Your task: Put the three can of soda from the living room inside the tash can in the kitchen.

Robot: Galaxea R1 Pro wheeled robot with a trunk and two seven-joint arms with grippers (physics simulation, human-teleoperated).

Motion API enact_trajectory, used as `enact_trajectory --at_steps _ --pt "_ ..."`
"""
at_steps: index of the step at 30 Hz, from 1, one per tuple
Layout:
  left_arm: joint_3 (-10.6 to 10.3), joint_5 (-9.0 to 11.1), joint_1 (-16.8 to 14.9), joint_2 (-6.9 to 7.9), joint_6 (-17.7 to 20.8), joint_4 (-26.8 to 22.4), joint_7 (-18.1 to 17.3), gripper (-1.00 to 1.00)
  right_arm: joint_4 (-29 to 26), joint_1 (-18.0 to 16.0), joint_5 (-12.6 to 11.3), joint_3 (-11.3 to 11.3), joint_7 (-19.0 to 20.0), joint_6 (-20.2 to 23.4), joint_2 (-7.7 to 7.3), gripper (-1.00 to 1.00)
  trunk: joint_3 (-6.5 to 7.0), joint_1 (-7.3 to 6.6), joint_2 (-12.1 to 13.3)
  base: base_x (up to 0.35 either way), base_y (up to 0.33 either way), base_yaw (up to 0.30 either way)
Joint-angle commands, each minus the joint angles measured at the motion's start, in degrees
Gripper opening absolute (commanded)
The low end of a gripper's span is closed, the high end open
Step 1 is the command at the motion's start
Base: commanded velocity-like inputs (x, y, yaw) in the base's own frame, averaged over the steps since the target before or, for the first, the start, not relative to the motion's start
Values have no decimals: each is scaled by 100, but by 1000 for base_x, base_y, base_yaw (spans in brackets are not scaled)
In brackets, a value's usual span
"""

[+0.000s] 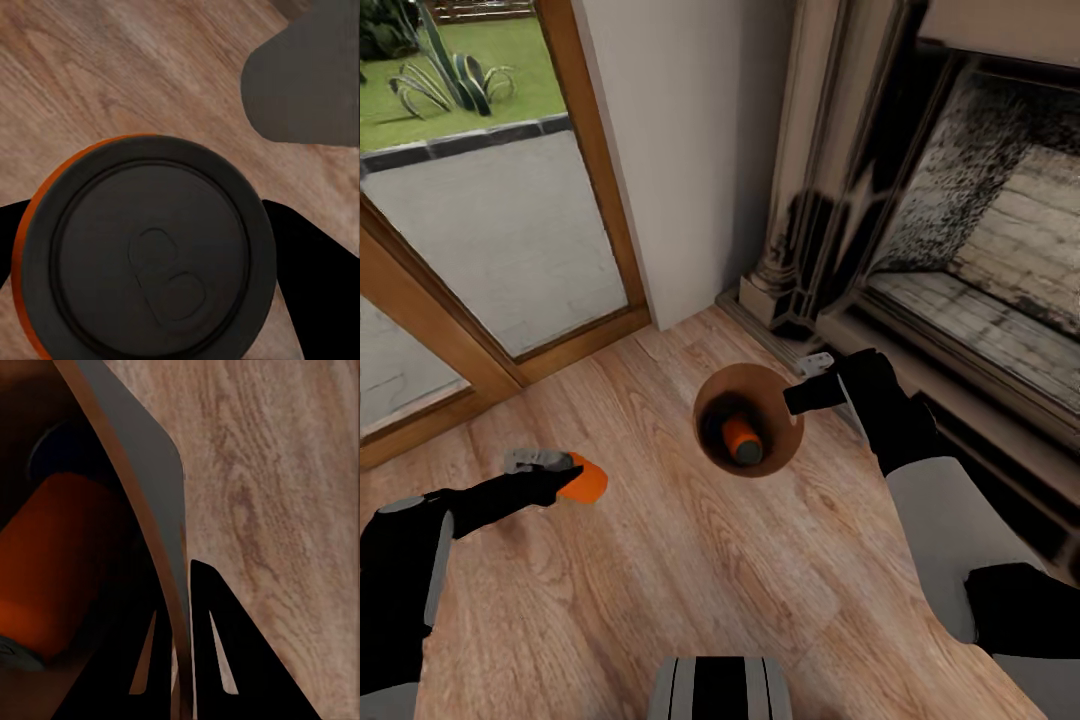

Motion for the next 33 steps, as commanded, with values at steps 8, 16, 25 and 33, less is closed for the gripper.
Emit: enact_trajectory --at_steps 8,16,25,33 --pt "-39 540 -1547 515 1534 -144 -1219 -100 652 -9 -208 -23 194 52 5 -100 178 -20 11 0 0 0" --pt "-110 519 -2823 422 1534 -12 -1461 -100 1424 -28 -208 -17 208 52 37 -100 178 -20 11 0 0 0" --pt "-1722 512 -3262 -148 1534 563 -1474 -100 1646 -74 -208 15 209 52 97 -100 178 -20 11 0 0 0" --pt "-2074 483 -3270 -183 1534 791 -1472 -100 1651 -181 -190 41 213 52 168 -100 267 -31 16 0 0 0"
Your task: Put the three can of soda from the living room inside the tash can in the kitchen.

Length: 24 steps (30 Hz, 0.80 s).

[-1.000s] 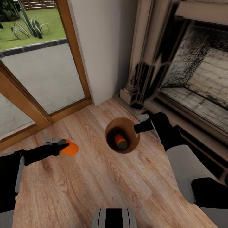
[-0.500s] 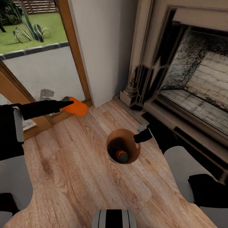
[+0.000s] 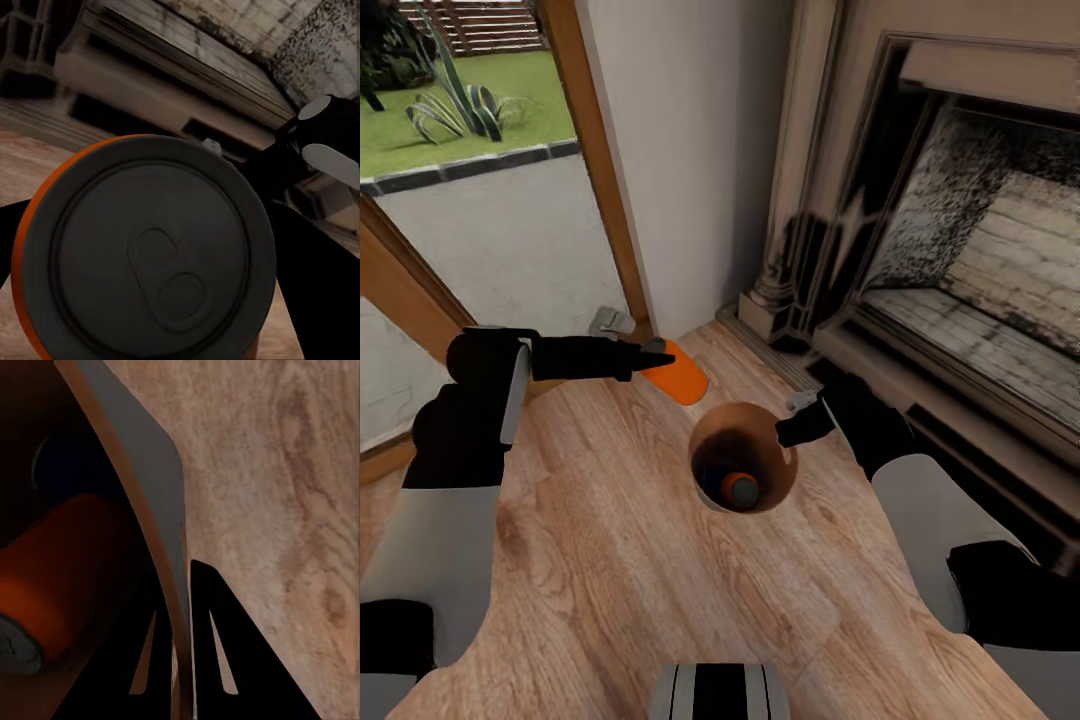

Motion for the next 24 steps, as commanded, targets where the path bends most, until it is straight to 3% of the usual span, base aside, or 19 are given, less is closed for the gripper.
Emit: enact_trajectory --at_steps 1,4,7,9,12,16,20,24 --pt "-24 -10 0 0 0 11 -3 -100 2 -6 -214 -7 43 65 33 -100 23 -3 1 0 0 0" --pt "-144 -8 0 -1 0 27 -16 -100 55 -54 -211 -6 42 65 104 -100 90 -10 5 0 0 0" --pt "-472 -6 -1 -10 0 35 -16 -100 339 -218 -209 -8 41 65 165 -100 156 -18 10 0 0 0" --pt "-540 -5 -1 -19 0 39 -11 -100 408 -259 -209 -10 41 65 176 -100 200 -23 12 0 0 0" --pt "-763 -22 -1 -228 0 212 22 -100 521 -320 -209 -13 41 65 252 -100 267 -31 16 0 0 0" --pt "-1133 -91 -1 -351 0 435 145 -100 625 -369 -209 -13 34 65 362 -100 355 -41 22 0 0 0" --pt "-1266 -114 2 -547 -28 761 504 -100 721 -472 -209 -19 31 65 469 -100 444 -52 27 0 0 0" --pt "-1295 -114 7 -637 -503 1177 897 -100 827 -537 -209 -22 25 65 545 -100 444 -52 27 0 0 0"
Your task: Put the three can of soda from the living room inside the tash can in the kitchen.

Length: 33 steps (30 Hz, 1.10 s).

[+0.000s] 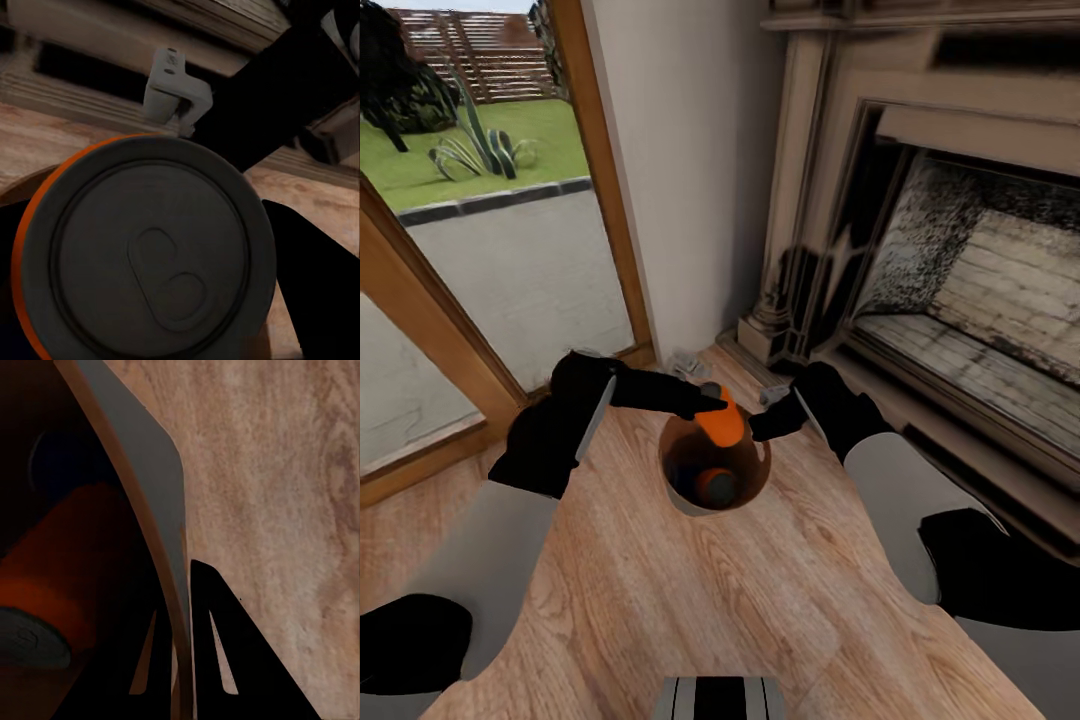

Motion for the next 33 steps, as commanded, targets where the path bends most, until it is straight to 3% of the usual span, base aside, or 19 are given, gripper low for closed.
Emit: enact_trajectory --at_steps 1,6,10,12,13,15,21,24,30,33 --pt "-23 28 0 -9 -110 140 98 -100 8 -7 -127 -12 36 38 8 -100 1 -1 -1 0 0 0" --pt "-295 28 12 -22 -676 748 589 -100 24 -23 -127 -17 36 38 59 -100 1 -1 -1 0 0 0" --pt "-451 28 43 -24 -887 927 861 -100 30 -25 -127 -20 29 38 105 -100 1 -1 -1 0 0 0" --pt "-627 25 51 -24 -919 953 954 -100 31 -25 -127 -21 28 38 116 -100 1 -1 -1 0 0 0" --pt "-839 23 57 -24 -936 967 1107 -100 31 -25 -127 -21 27 38 139 -100 1 -1 -1 0 0 0" --pt "-970 22 59 -24 -944 978 1274 -100 31 -25 -127 -21 25 38 164 -100 1 -1 -1 0 0 0" --pt "-1241 15 62 -32 -955 989 1689 -100 31 -25 -127 -21 19 38 196 -100 1 -1 -1 0 0 0" --pt "-1416 13 62 -33 -953 1019 2068 -100 31 -25 -127 -21 18 38 204 -100 1 -1 -1 0 0 0" --pt "-1710 25 62 -36 -1097 1458 2298 -100 31 -25 -127 -21 16 38 206 -100 1 -1 -1 0 0 0" --pt "-1752 22 62 -34 -1120 1514 2379 -100 31 -25 -127 -18 12 38 206 -100 1 -1 -1 0 0 0"
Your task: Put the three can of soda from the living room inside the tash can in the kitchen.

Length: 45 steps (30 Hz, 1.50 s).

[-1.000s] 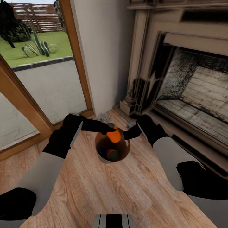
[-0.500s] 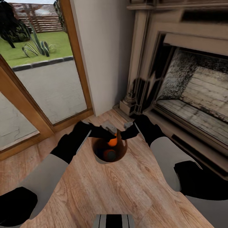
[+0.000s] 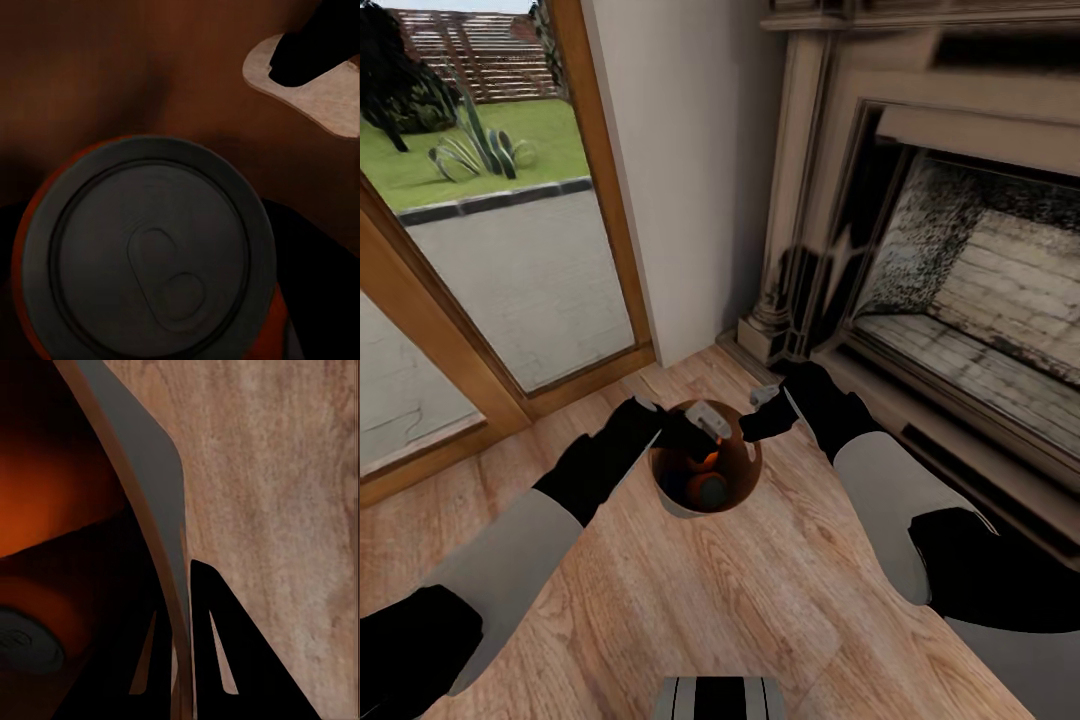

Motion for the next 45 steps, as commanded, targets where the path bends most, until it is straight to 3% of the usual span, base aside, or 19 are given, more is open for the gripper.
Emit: enact_trajectory --at_steps 1,2,12,19,25,29,30,32,34,35,36,37,40,43,45 --pt "-3 5 0 0 -1 5 6 -100 -1 -2 -229 -19 43 63 1 -100 1 -1 0 0 0 0" --pt "-12 5 0 0 -6 13 19 100 -1 -2 -229 -19 42 63 1 -100 1 -1 0 0 0 0" --pt "-2 37 0 19 4 -71 28 100 -1 6 -229 -14 41 63 -4 -100 1 -1 0 0 0 0" --pt "54 97 15 96 276 -1372 -56 100 2 7 -229 -13 41 63 -25 -100 1 -1 0 0 0 0" --pt "172 120 180 674 624 -2614 -486 100 -1 7 -229 -19 40 63 -38 -100 1 -1 0 0 0 0" --pt "919 133 340 1083 757 -3161 -937 100 -1 7 -229 -37 41 63 -62 -100 1 -1 0 0 0 0" --pt "1003 134 388 1130 761 -3206 -1000 100 -1 7 -229 -39 41 63 -65 -100 1 -1 0 0 0 0" --pt "1283 131 566 1268 743 -3303 -1132 100 -1 10 -229 -41 41 63 -74 -100 1 -1 0 0 0 0" --pt "1744 129 912 1458 651 -3365 -1225 100 -6 16 -226 -40 41 63 -85 -100 1 -1 0 0 0 0" --pt "2174 123 1272 1577 379 -3383 -1242 100 -8 20 -224 -40 41 63 -116 -100 1 -1 0 0 0 0" --pt "2332 120 1415 1603 242 -3384 -1243 100 -8 21 -225 -41 41 63 -145 -100 1 -1 0 0 0 0" --pt "2657 109 1731 1640 -68 -3382 -1235 100 -7 22 -226 -44 41 63 -223 -100 1 -1 0 0 0 0" --pt "3653 67 2699 1638 -959 -3339 -1142 100 9 24 -229 -53 45 63 -557 -100 1 -1 0 0 0 0" --pt "4244 101 3764 1583 -1976 -3181 -971 100 234 24 -232 -68 66 63 -916 -100 1 -1 0 0 0 0" --pt "4392 110 4083 1499 -2318 -3128 -833 100 342 23 -235 -71 71 63 -1004 -100 1 -1 0 0 0 0"
